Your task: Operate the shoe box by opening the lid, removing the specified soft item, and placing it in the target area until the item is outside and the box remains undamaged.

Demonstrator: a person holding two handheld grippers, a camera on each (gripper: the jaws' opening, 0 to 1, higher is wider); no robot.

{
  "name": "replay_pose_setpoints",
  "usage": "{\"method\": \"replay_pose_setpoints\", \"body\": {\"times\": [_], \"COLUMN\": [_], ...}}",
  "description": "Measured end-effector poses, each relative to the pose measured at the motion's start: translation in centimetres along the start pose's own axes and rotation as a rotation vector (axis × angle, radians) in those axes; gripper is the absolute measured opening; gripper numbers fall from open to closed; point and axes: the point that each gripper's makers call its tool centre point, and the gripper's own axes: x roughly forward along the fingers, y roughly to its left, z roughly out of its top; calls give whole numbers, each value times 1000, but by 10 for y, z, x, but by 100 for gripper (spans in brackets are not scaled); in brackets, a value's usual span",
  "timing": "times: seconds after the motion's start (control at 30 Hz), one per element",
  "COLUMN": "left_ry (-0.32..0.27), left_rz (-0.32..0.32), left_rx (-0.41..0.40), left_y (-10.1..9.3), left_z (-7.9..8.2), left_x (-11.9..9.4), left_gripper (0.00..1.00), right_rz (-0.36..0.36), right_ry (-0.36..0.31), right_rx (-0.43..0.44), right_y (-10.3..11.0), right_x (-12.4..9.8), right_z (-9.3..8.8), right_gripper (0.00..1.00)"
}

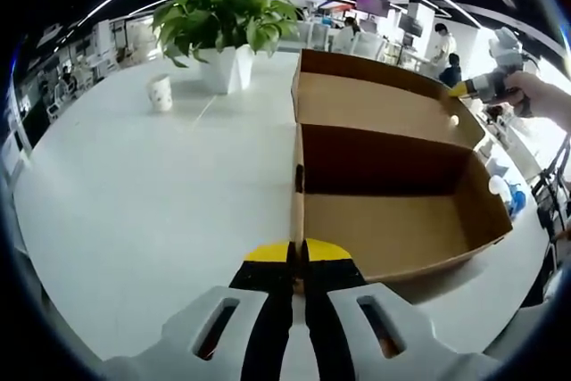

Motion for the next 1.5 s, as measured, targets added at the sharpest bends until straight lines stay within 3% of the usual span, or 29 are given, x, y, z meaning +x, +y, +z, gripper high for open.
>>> {"method": "replay_pose_setpoints", "body": {"times": [1.5], "left_ry": [2], "left_rz": [-10], "left_rx": [3], "left_y": [0], "left_z": [0], "left_x": [1], "left_gripper": [1], "right_rz": [51], "right_ry": [-74], "right_rx": [-17], "right_y": [14], "right_x": [-34], "right_z": [12], "right_gripper": [0]}}
